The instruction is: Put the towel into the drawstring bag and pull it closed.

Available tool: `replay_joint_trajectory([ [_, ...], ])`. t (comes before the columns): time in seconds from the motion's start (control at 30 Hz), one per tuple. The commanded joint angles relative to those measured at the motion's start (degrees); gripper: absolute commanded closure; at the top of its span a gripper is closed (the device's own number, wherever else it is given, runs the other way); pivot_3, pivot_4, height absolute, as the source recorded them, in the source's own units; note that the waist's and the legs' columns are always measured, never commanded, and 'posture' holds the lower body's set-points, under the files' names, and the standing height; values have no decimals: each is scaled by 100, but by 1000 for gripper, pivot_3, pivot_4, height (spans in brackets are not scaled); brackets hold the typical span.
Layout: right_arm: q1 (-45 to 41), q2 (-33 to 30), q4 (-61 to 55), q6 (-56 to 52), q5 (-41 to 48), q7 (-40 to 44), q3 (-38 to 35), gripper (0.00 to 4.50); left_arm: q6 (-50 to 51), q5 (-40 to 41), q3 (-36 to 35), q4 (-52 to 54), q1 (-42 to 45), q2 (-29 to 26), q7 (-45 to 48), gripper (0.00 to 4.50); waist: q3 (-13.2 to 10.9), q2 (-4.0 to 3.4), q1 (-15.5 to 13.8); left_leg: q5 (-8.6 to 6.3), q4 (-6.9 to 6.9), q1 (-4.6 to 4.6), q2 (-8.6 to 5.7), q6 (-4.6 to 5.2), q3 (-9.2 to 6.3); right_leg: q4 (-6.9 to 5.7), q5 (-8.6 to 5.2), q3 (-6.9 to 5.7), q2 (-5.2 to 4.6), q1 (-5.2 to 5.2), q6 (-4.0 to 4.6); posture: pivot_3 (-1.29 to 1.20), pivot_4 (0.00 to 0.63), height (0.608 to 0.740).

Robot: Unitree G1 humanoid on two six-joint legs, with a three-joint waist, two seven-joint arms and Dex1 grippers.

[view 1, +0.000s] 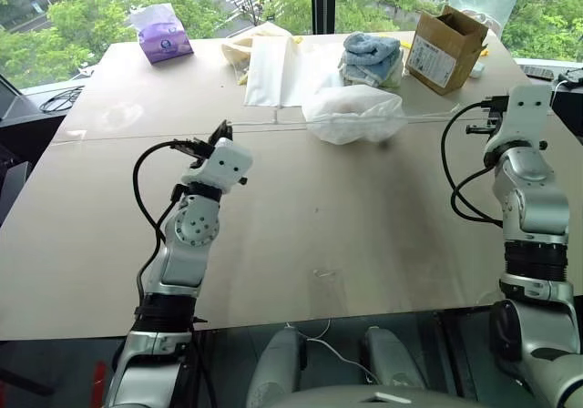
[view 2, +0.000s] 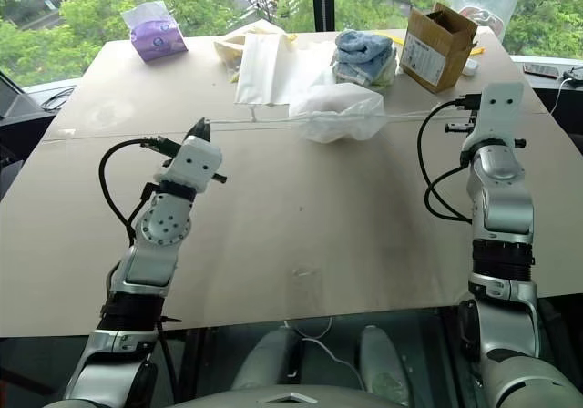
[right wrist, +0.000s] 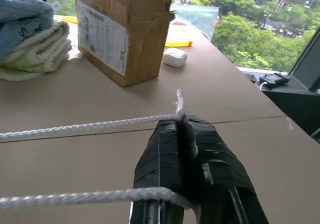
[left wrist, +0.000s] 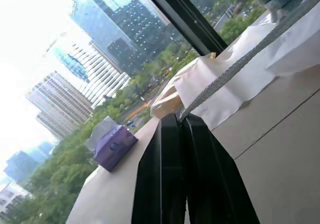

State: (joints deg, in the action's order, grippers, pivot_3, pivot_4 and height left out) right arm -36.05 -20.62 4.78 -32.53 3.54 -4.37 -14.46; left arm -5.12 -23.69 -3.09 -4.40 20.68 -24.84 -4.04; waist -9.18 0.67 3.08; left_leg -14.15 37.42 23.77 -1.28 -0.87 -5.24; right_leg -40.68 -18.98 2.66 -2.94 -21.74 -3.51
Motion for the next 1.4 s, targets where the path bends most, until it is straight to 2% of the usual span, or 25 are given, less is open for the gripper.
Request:
replay_joint_trajectory([
  [0.03,57,-245,45,28,-154,-764,-859,4500,516,-51,-962,-365,138,-327,-874,4459,0,0,8,0,0,0,0,0,0,-1,0,0,0,0,0,0,150,740],
  [0.23,11,-185,97,-128,105,-1508,-1368,4500,915,74,-1182,-609,251,-329,-1443,4459,0,0,1,0,0,1,1,0,1,-1,0,0,-2,-1,0,0,150,740],
  [0.43,8,-86,-32,-277,356,-1751,-1507,4500,860,543,-1355,-405,251,-47,-1550,4459,1,1,17,0,0,0,3,-1,6,-3,0,5,-3,-2,0,0,150,740],
  [0.5,-14,-80,-236,-343,882,-786,-1065,4500,659,757,-1219,-333,240,-37,-1274,4459,1,1,30,0,0,0,3,-1,7,-3,0,5,-3,-2,0,0,150,740],
  [0.57,191,-174,-889,-759,1587,611,-269,4500,401,1189,-1039,-223,193,38,-735,4459,1,1,67,0,0,0,4,-1,8,-3,0,5,-2,-2,0,0,150,740],
  [0.63,676,-588,-1689,-1115,1921,1754,563,4500,132,1654,-772,-124,83,67,42,4459,1,1,93,-1,-3,0,7,1,9,0,0,6,1,-2,0,0,150,740],
  [0.7,1171,-943,-2351,-1479,2297,2445,947,4500,-9,2004,-539,-11,-79,10,807,4459,3,3,74,-1,-7,2,8,1,4,4,0,0,-1,-1,0,0,150,740],
  [0.77,1521,-1203,-2815,-1667,2643,2921,1027,4500,21,2469,-473,134,-269,-34,1510,4459,3,3,39,-1,-4,5,8,1,-4,14,0,-7,0,5,0,0,150,740],
  [0.8,1681,-1335,-3045,-1802,2903,3189,997,3810,97,2788,-466,227,-397,-77,1932,4228,3,3,28,-1,0,7,6,2,-5,16,0,-7,-2,6,0,0,150,740],
  [0.87,1947,-1582,-3408,-1921,3231,3604,953,3118,167,3119,-509,339,-597,-207,2456,3642,2,3,0,-3,3,7,6,6,-5,17,0,-6,-4,8,0,0,150,740],
  [1.0,2468,-1991,-3662,-1836,3382,3936,651,1205,486,3694,-585,379,-959,-618,3443,1812,3,4,-17,-14,3,-3,14,24,-9,18,0,-8,5,15,1,0,150,740],
  [1.1,3174,-2543,-3739,-1351,3147,4574,568,1170,819,4096,-553,614,-1351,-960,4217,390,2,3,-61,-15,3,-4,15,25,-9,20,-1,-10,5,18,1,0,150,740],
  [1.13,3452,-2694,-3726,-968,2980,4836,556,1170,1119,4341,-566,765,-1545,-1072,4475,186,2,3,-66,-15,3,-2,14,26,-9,29,-1,-11,4,20,1,0,150,740],
  [1.3,4340,-2875,-3078,677,2160,5356,417,1170,1808,4555,-555,1163,-2281,-1541,5068,186,2,3,-73,-18,1,-17,26,31,-13,68,0,-18,10,55,0,0,150,740],
  [1.4,4728,-2731,-2564,1431,2136,5725,101,1170,1802,4556,-627,1262,-2568,-1620,5257,186,3,4,-96,-19,0,-22,27,31,-18,75,0,-25,10,66,0,0,150,740],
])
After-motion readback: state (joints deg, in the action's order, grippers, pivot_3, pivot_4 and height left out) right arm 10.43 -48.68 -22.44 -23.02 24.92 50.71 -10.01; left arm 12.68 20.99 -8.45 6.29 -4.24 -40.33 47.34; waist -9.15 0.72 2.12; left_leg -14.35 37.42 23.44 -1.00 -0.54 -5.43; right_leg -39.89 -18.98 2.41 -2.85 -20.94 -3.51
